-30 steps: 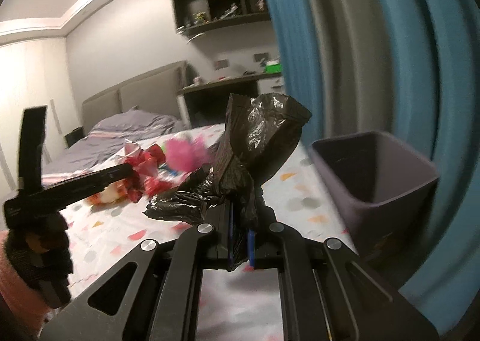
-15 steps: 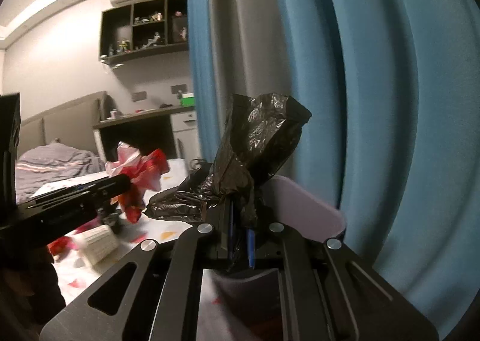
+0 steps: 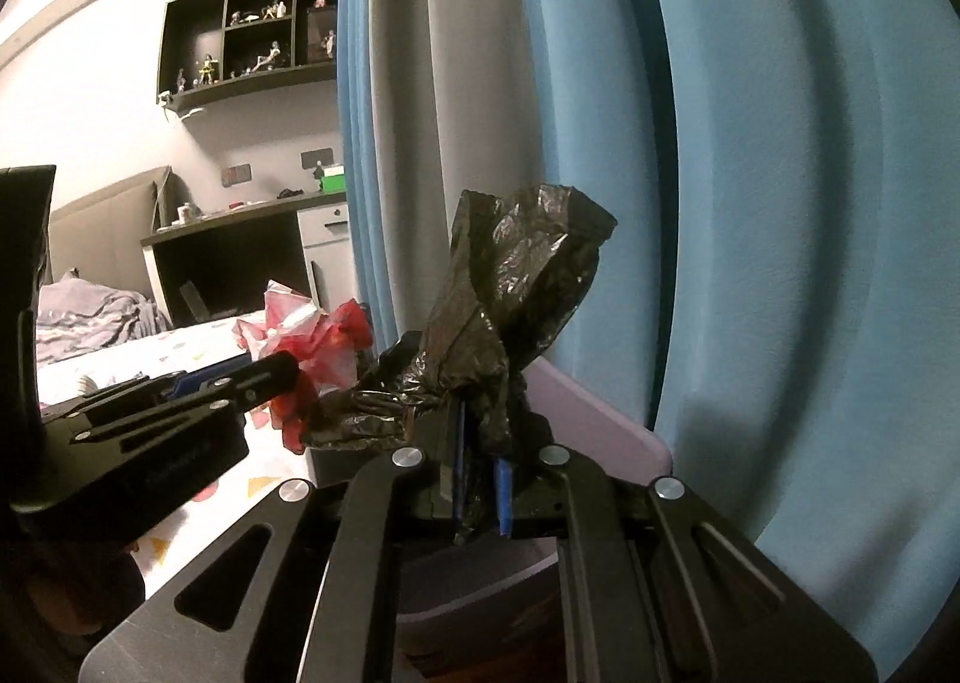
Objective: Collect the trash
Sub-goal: 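Carry both items to the grey bin and open both tools to drop them, then move both tools back from the bin toward the table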
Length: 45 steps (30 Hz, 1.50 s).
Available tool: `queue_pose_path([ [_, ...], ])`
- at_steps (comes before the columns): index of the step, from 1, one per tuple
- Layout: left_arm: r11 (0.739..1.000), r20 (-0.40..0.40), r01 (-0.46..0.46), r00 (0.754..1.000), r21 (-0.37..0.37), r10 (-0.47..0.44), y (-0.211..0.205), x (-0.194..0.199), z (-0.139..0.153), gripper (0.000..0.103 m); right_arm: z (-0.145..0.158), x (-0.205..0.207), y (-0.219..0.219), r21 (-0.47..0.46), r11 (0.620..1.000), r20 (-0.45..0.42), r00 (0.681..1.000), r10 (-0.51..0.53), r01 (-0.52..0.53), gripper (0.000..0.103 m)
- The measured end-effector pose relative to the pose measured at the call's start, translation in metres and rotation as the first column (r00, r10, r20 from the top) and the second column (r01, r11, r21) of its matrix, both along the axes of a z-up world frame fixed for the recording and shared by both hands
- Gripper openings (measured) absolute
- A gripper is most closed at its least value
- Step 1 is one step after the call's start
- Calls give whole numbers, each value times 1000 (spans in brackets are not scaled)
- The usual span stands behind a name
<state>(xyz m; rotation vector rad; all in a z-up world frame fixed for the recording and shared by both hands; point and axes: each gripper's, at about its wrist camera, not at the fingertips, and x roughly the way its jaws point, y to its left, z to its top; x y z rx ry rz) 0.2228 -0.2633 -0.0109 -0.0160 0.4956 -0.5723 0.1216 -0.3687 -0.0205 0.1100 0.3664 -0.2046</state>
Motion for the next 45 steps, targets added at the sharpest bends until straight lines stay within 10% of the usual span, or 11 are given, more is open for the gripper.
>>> queue_pose_path([
  [18, 998, -97, 57, 993, -35, -60, -9, 30, -29, 30, -4, 24, -11, 27, 1000, -45, 999, -9, 11, 12],
  [29, 997, -78, -43, 996, -68, 37, 13, 29, -27, 88, -1, 21, -15, 41, 999, -35, 999, -12, 14, 42],
  [45, 962, -22, -271, 963, -29, 270, 90, -33, -14, 97, 12, -30, 21, 0, 1000, 26, 1000, 6, -6, 80],
])
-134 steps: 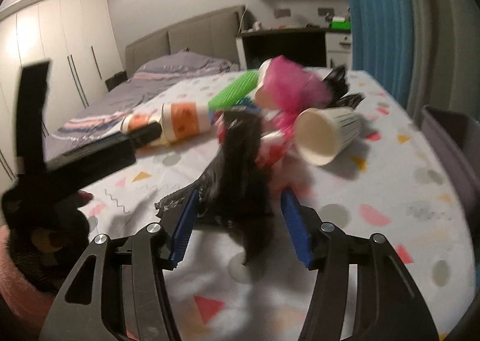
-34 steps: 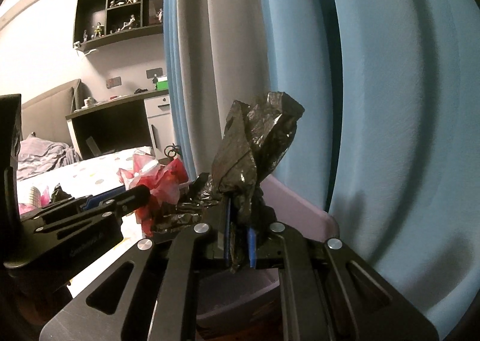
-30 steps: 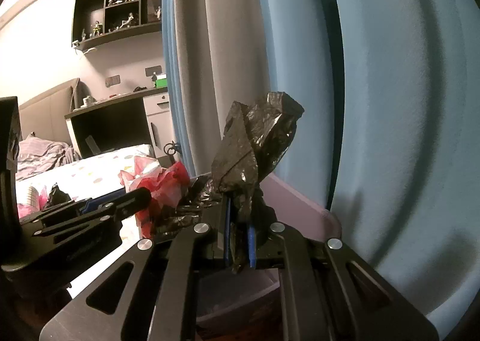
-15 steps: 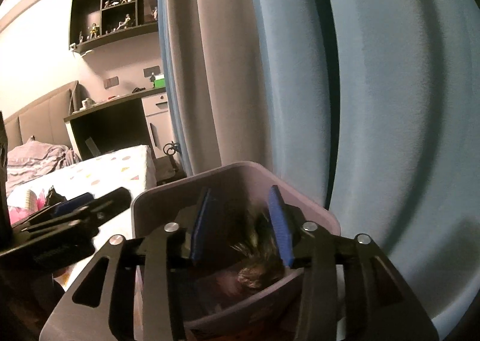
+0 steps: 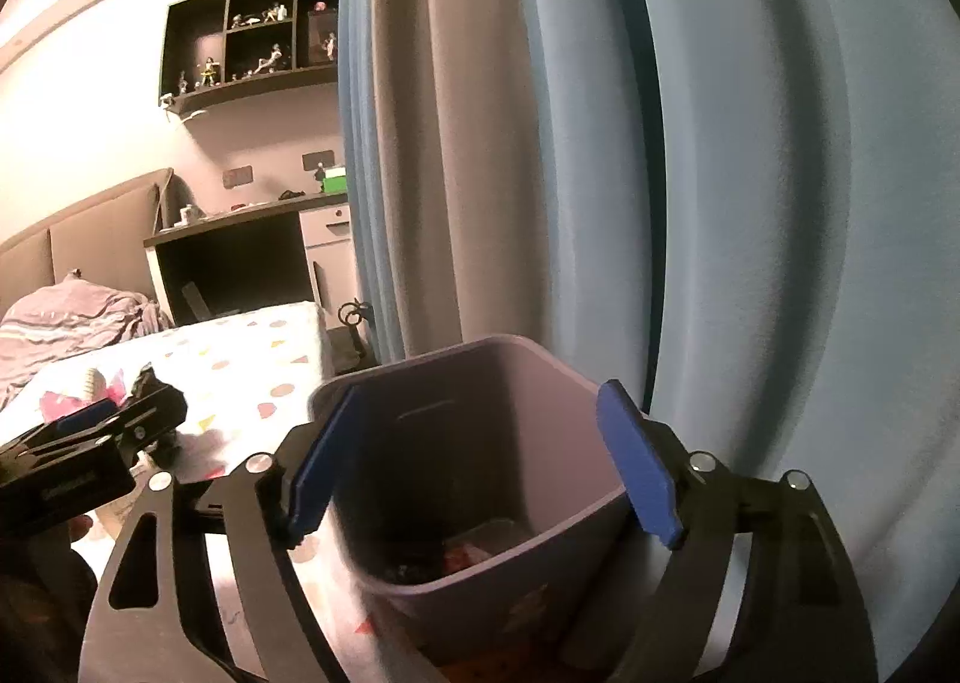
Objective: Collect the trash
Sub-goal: 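Move both tools back from the bin toward the table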
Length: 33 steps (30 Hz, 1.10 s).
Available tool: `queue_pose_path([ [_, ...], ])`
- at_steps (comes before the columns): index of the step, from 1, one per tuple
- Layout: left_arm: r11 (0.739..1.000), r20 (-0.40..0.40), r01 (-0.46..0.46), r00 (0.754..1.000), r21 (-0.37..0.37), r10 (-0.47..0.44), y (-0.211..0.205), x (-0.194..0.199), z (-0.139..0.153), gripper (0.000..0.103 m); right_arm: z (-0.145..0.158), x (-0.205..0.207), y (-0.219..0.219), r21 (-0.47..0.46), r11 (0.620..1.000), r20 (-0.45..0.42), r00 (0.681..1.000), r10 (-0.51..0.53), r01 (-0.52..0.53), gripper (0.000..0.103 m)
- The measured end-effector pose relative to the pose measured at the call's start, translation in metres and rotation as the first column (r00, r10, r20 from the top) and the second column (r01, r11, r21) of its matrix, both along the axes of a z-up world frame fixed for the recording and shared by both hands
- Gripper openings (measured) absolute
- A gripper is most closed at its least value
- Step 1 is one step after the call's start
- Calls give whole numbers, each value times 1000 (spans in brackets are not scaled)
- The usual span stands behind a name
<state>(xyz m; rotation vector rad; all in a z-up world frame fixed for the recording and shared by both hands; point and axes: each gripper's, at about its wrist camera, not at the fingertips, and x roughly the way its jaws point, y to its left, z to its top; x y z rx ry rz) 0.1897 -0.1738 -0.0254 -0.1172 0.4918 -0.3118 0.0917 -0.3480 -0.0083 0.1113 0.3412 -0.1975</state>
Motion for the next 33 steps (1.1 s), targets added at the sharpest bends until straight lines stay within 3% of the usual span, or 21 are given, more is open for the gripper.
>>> queue_pose_path([
  [8, 993, 38, -111, 993, 51, 109, 49, -36, 3, 97, 7, -18, 40, 3, 998, 30, 997, 66, -66, 84],
  [14, 978, 12, -201, 980, 50, 201, 98, -48, 2, 97, 10, -20, 79, 15, 987, 31, 987, 159, -160, 84],
  [24, 912, 16, -402, 915, 79, 403, 189, -82, -6, 97, 4, -10, 155, 7, 951, -2, 951, 309, -309, 84],
  [33, 855, 19, -512, 859, 78, 512, 248, -96, -6, 98, -11, 14, 229, -17, 907, -65, 905, 420, -421, 84],
])
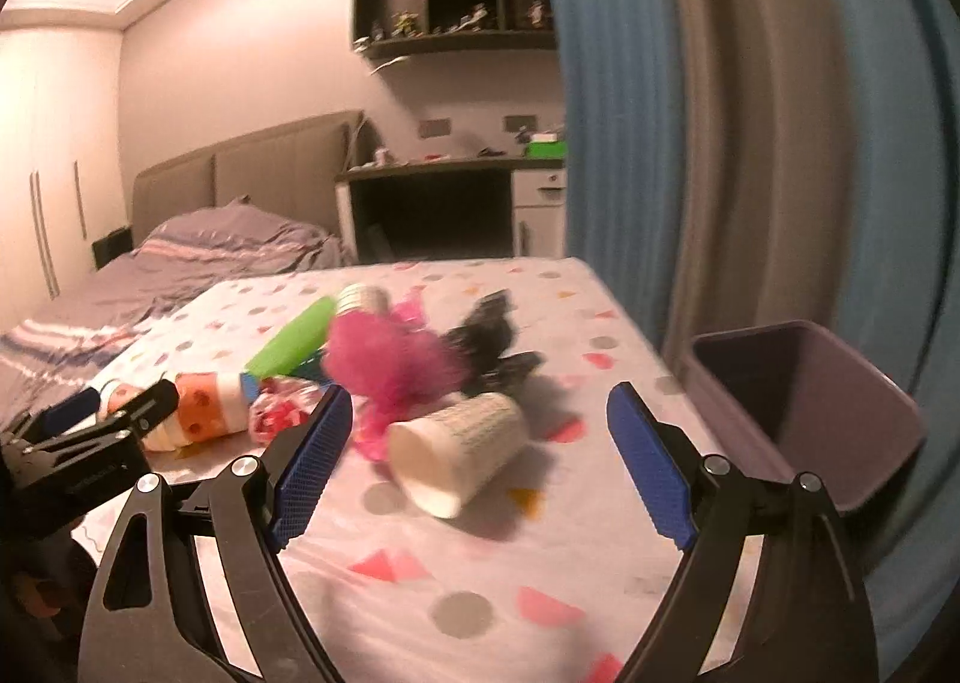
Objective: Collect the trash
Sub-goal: 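Move both tools back from the bin toward the table, then grasp the pink plastic bag with the right tool and lift it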
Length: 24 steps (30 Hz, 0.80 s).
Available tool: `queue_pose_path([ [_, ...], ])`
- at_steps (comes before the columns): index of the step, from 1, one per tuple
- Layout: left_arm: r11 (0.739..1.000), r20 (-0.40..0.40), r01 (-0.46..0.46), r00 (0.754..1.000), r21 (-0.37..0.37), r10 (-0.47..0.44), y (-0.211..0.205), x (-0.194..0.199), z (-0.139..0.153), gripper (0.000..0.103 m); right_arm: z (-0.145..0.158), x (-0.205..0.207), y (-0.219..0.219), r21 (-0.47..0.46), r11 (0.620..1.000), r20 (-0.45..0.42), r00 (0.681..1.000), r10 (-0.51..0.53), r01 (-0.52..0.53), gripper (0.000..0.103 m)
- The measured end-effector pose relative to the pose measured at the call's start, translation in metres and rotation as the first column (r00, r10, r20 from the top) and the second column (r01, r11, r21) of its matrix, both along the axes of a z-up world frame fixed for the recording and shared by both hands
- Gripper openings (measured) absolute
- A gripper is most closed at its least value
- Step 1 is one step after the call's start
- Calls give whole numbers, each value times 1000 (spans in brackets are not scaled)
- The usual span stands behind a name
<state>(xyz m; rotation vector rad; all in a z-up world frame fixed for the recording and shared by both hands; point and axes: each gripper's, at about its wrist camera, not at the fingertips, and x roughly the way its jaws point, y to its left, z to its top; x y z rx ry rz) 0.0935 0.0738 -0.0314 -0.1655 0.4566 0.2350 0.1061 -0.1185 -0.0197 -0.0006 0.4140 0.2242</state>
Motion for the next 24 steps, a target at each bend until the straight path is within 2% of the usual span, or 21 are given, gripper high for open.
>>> queue_pose_path([
  [9, 997, 13, -80, 997, -17, 80, 43, -9, 0, 98, -12, 43, 63, -65, 997, -39, 999, 38, -40, 84],
  [16, 994, 22, -104, 994, -36, 105, 61, -13, 0, 98, -13, 74, 88, -93, 995, -58, 998, 23, -28, 74],
  [18, 994, 22, -102, 994, -43, 103, 63, -13, 0, 97, -15, 85, 91, -98, 995, -77, 997, 13, -21, 67],
  [20, 994, 20, -99, 995, -46, 100, 65, -12, -1, 97, -18, 93, 91, -94, 995, -104, 995, 6, -16, 52],
  [21, 994, 18, -96, 995, -45, 97, 64, -12, -2, 97, -19, 95, 92, -90, 996, -115, 993, 6, -17, 47],
  [23, 995, 15, -87, 996, -42, 88, 63, -11, -3, 97, -21, 97, 90, -86, 996, -124, 992, 8, -19, 28],
  [24, 996, 14, -82, 996, -40, 83, 61, -10, -4, 97, -21, 95, 89, -86, 996, -122, 992, 13, -24, 23],
])
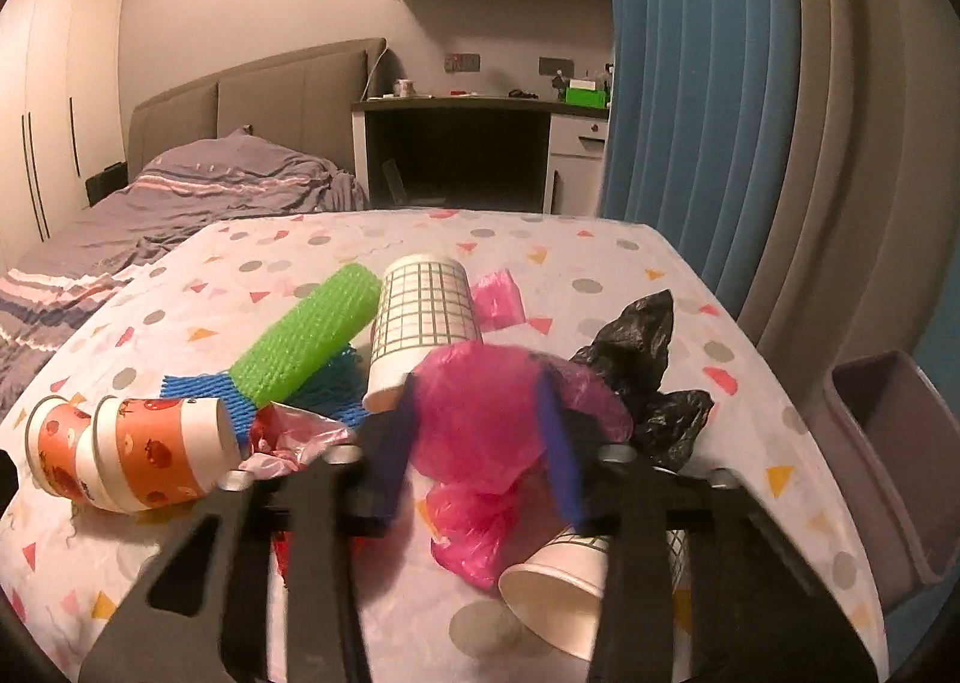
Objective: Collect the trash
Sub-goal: 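Grasp the pink plastic bag with the right tool and lift it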
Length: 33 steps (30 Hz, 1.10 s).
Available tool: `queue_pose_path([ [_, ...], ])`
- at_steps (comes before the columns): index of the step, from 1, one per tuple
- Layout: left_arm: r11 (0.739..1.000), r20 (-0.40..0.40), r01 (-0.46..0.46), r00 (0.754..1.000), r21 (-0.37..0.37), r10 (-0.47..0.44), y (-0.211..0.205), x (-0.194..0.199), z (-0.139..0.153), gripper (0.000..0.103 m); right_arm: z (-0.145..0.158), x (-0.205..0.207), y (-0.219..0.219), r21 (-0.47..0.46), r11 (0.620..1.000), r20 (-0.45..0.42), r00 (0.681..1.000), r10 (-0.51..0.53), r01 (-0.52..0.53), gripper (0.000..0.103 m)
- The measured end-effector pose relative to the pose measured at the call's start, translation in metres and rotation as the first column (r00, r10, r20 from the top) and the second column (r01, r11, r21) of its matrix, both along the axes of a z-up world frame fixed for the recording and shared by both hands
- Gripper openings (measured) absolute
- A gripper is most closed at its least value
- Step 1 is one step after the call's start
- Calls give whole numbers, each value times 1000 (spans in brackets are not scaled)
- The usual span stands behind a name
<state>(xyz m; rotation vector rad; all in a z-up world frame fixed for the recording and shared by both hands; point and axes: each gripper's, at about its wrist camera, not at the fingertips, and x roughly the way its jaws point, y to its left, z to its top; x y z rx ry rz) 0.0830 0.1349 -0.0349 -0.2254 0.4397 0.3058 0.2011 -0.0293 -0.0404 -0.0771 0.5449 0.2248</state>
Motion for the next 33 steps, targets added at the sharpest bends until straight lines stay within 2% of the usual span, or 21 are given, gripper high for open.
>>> queue_pose_path([
  [2, 1000, -1, 11, 1000, -1, -11, -2, 1, -2, 97, 2, -3, -2, 8, 1000, 10, 1000, 11, -11, 9],
  [5, 999, -6, 40, 999, -2, -40, -10, 5, -5, 97, 10, -14, -7, 22, 999, 43, 999, 29, -30, 7],
  [14, 990, -26, 141, 990, -10, -141, -47, 20, -15, 97, 46, -49, -35, 121, 990, 154, 986, 58, -77, 7],
  [24, 977, -63, 211, 975, -34, -213, -73, 46, -23, 97, 77, -86, -89, 252, 965, 245, 969, 13, -76, 7],
  [33, 973, -93, 225, 969, -46, -228, -86, 66, -28, 97, 76, -114, -133, 282, 959, 258, 965, -46, -30, 7],
])
